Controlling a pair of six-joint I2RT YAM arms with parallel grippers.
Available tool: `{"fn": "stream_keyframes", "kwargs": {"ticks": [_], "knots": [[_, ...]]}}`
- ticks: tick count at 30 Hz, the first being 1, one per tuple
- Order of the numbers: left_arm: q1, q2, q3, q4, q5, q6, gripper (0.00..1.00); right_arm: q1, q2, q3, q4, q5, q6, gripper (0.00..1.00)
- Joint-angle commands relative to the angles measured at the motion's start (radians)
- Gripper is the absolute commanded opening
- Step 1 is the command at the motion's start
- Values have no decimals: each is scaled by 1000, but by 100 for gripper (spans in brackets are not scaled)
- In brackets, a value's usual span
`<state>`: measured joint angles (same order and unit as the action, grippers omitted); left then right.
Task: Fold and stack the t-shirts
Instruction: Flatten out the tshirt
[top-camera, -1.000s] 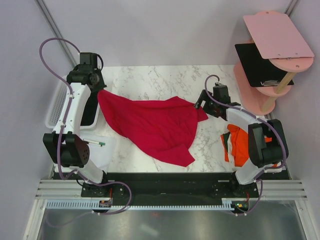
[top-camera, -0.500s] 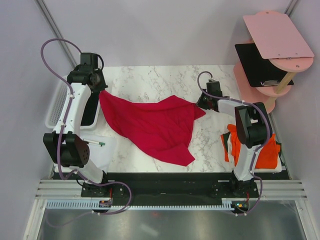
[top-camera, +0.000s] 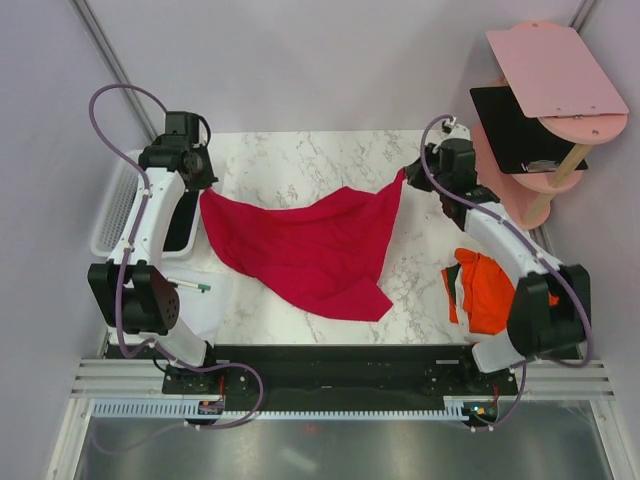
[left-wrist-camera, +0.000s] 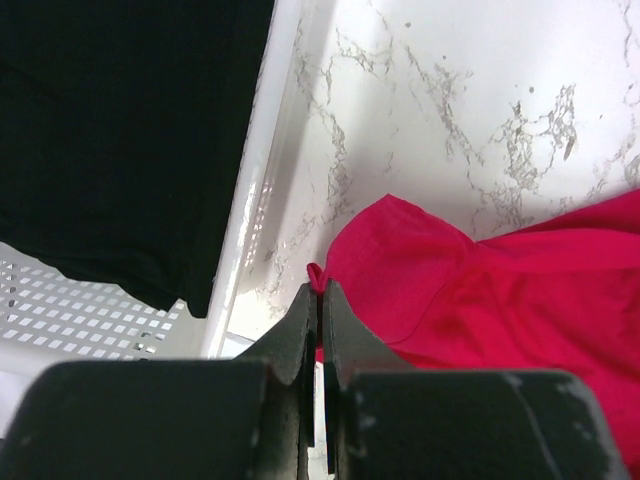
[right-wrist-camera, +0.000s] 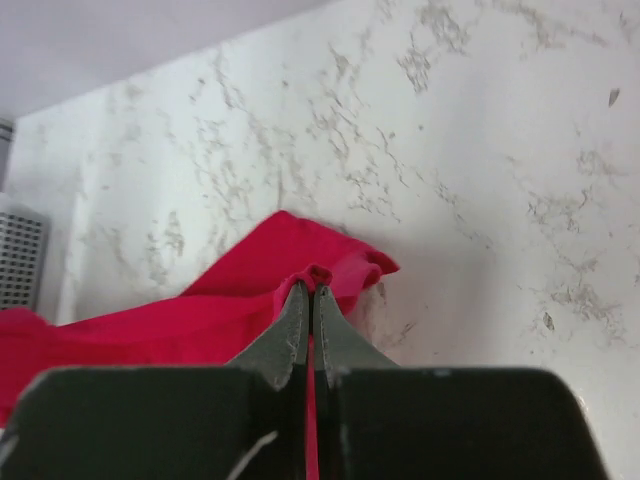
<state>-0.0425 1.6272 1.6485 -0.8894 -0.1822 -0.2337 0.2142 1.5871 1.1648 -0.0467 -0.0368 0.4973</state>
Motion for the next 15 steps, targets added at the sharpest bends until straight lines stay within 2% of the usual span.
{"fn": "stream_keyframes", "kwargs": {"ticks": [1,4,9,10,11,12,14,15], "knots": [[0,-44,-32,6,-7,19,2,7,-174,-115,-97,-30,-5,0],[-2,-61,-71,3,4,13,2,13,-243,-248,-192,-104,14,0],[0,-79,-105,3,-8,13,2,19,-434,-482,-353,-100,24,0],[0,-82,-108,3,-8,13,2,20,-465,-496,-402,-110,11,3],[0,-81,-111,1,-8,13,2,19,-493,-504,-427,-104,0,18],[0,-81,-115,3,-10,11,2,20,-553,-507,-442,-95,-8,44],[0,-82,-124,3,-7,11,2,20,-608,-499,-456,-33,-31,67],[0,-81,-130,3,-2,10,2,19,-637,-484,-453,-9,-32,88]]}}
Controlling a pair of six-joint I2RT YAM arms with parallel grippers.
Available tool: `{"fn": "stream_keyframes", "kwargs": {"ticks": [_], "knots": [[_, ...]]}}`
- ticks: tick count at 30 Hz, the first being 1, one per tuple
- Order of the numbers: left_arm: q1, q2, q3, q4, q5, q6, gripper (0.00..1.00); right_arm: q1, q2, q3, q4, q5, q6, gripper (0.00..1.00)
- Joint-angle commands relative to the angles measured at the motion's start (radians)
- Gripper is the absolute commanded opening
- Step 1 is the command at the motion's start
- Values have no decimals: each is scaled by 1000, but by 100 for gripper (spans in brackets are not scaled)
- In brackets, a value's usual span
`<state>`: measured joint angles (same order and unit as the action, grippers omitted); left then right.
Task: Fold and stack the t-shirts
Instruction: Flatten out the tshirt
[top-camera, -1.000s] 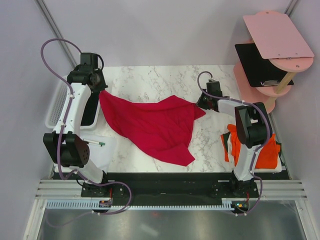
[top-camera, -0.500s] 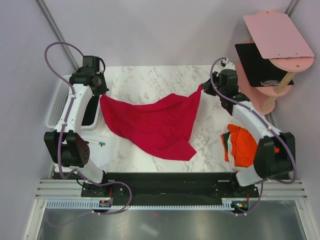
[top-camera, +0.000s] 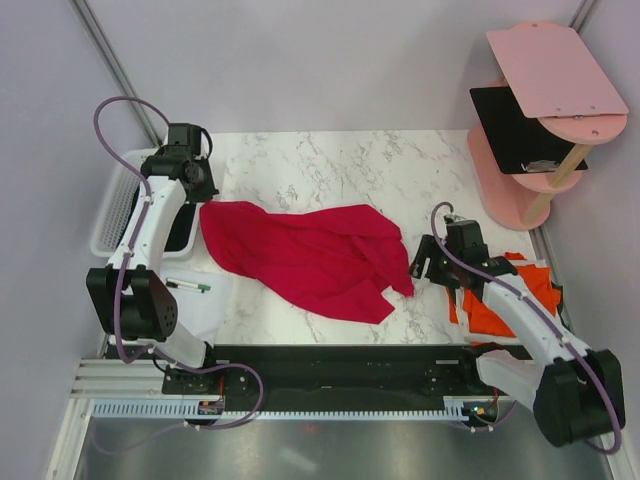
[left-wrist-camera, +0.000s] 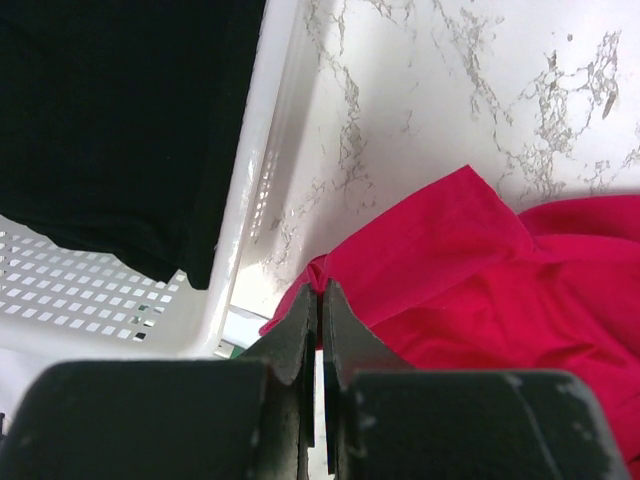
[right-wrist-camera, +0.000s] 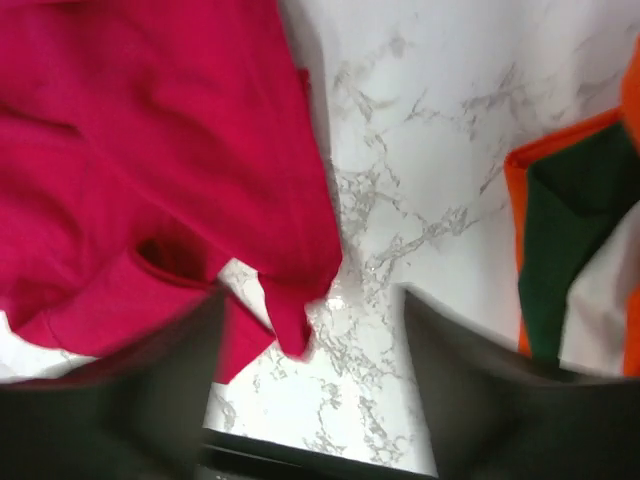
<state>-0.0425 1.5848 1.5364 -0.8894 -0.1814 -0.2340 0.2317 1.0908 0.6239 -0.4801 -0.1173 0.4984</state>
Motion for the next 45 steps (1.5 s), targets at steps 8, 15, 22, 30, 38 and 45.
{"fn": "stream_keyframes", "kwargs": {"ticks": [8,15,22,30,38,45], "knots": [[-2,-48,-48,4,17,15,2,0,160,157,231,-22,11,89],[-2,-62,-65,4,22,24,2,-5,477,257,411,-94,97,83],[-2,-68,-73,6,13,30,2,-11,558,304,472,-87,152,74],[-2,-60,-79,10,17,32,2,-15,658,362,529,-104,163,63],[-2,-59,-84,12,8,33,2,-23,635,396,436,-21,154,58],[-2,-49,-90,18,10,33,2,-61,618,367,411,-1,157,61]]}}
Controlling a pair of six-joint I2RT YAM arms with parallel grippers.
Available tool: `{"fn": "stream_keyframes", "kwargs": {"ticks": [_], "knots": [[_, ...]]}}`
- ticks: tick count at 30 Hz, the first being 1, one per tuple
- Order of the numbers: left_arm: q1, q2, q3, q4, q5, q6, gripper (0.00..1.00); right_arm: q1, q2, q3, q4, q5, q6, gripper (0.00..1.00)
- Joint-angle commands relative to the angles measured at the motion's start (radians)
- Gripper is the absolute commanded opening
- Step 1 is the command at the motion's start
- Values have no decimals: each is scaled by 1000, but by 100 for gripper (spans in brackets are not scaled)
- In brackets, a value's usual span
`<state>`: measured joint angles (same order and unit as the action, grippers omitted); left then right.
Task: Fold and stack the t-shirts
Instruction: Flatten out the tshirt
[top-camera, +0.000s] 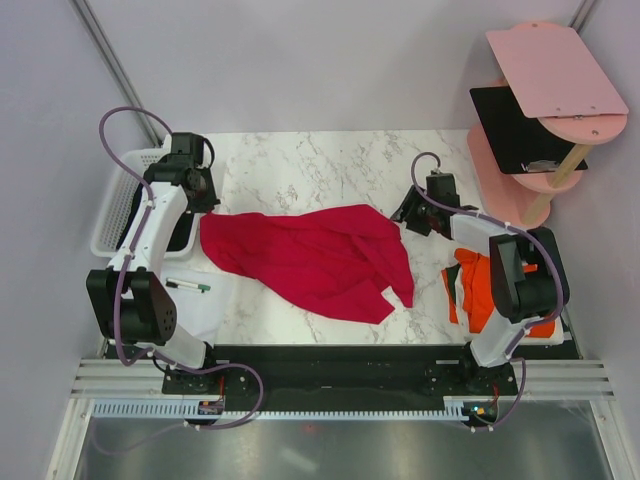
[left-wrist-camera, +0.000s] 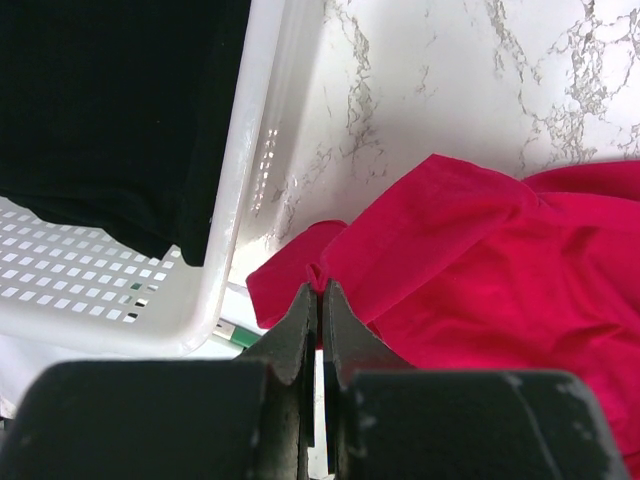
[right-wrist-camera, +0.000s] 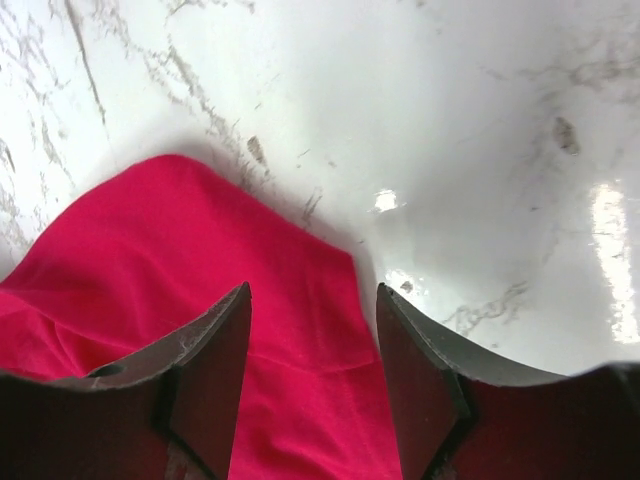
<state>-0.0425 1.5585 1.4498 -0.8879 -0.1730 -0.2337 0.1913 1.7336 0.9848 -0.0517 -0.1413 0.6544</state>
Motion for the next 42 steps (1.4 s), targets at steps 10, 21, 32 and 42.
{"fn": "stream_keyframes", "kwargs": {"ticks": [10,21,32,42], "knots": [[-2,-28,-17,23,-6,34,2,-24,92,-6,74,-104,53,59],[-2,-26,-19,23,-11,34,2,-24,57,2,58,-78,60,0],[-3,-29,9,26,1,25,2,-23,-68,93,-81,32,-15,0],[-7,-63,139,24,35,33,2,-24,-150,304,-217,109,-111,0]]}}
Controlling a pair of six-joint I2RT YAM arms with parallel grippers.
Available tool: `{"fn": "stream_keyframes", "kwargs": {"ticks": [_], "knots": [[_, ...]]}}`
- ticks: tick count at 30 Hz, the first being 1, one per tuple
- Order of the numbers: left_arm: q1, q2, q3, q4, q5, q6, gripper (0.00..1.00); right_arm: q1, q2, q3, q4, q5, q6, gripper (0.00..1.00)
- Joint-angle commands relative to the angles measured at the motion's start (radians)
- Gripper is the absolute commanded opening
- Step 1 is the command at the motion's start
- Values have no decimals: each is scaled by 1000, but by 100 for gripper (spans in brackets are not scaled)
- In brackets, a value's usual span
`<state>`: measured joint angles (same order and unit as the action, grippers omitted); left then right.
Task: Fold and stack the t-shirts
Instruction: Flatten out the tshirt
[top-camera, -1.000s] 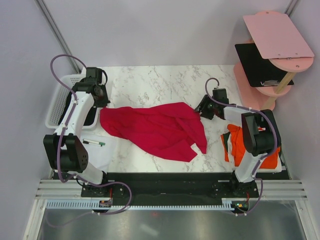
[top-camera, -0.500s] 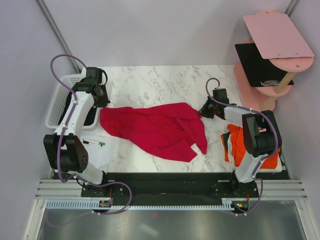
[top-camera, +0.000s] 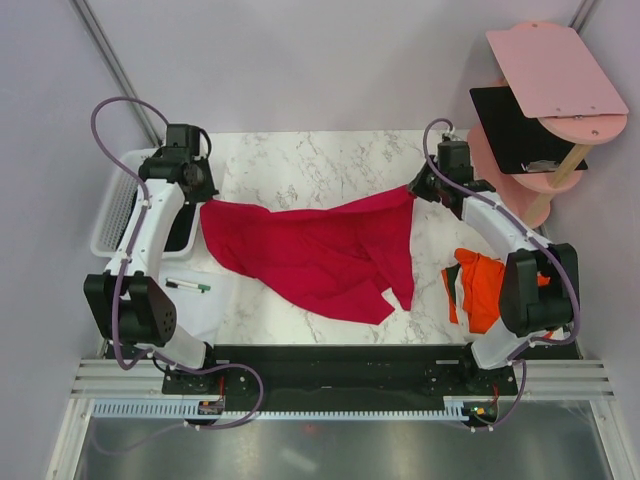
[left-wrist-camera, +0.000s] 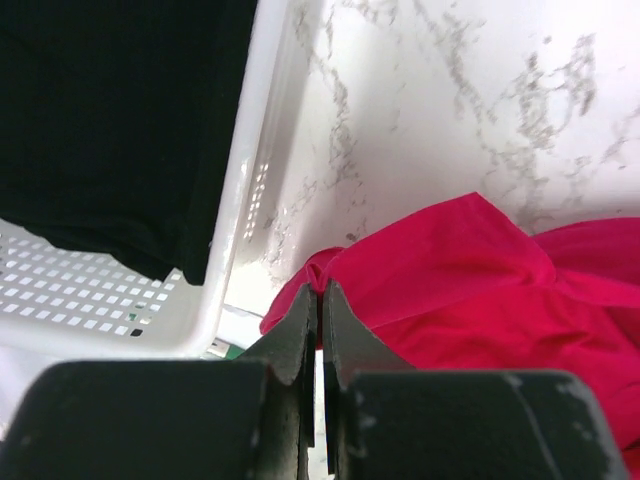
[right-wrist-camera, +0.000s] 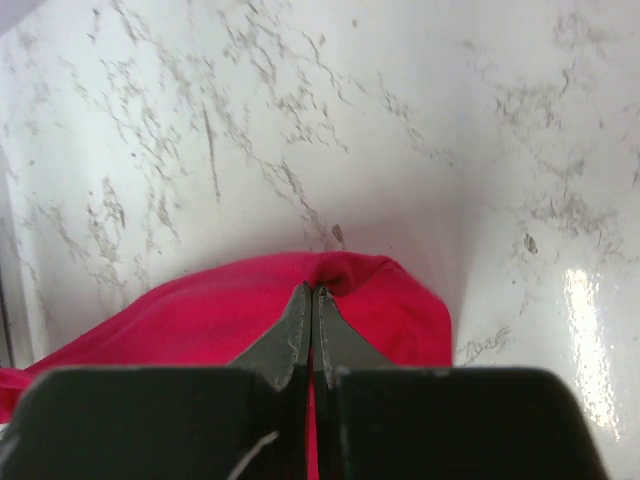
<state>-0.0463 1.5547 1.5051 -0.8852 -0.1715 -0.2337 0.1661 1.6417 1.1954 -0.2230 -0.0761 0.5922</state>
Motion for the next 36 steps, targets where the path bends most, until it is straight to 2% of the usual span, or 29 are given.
{"fn": "stream_keyframes", "kwargs": {"ticks": [1,5,8,13,19,24,30,36], "knots": [[-4,-62,96,22,44,34,2,1,-65,104,-44,30,-51,0],[-4,-103,176,25,107,34,2,1,-117,167,-44,-54,-67,0],[-4,-178,218,46,167,22,2,6,-213,187,-38,-71,-97,0],[-6,-343,184,92,222,23,2,30,-451,179,-79,27,-202,0],[-7,-574,165,101,240,56,2,35,-704,187,-162,70,-276,0],[-6,-726,223,101,253,50,2,35,-893,217,-213,104,-302,0],[-6,-711,450,36,300,56,2,35,-1008,271,-297,87,-307,0],[-6,-607,618,-6,320,62,2,35,-1014,291,-351,98,-301,0]]}}
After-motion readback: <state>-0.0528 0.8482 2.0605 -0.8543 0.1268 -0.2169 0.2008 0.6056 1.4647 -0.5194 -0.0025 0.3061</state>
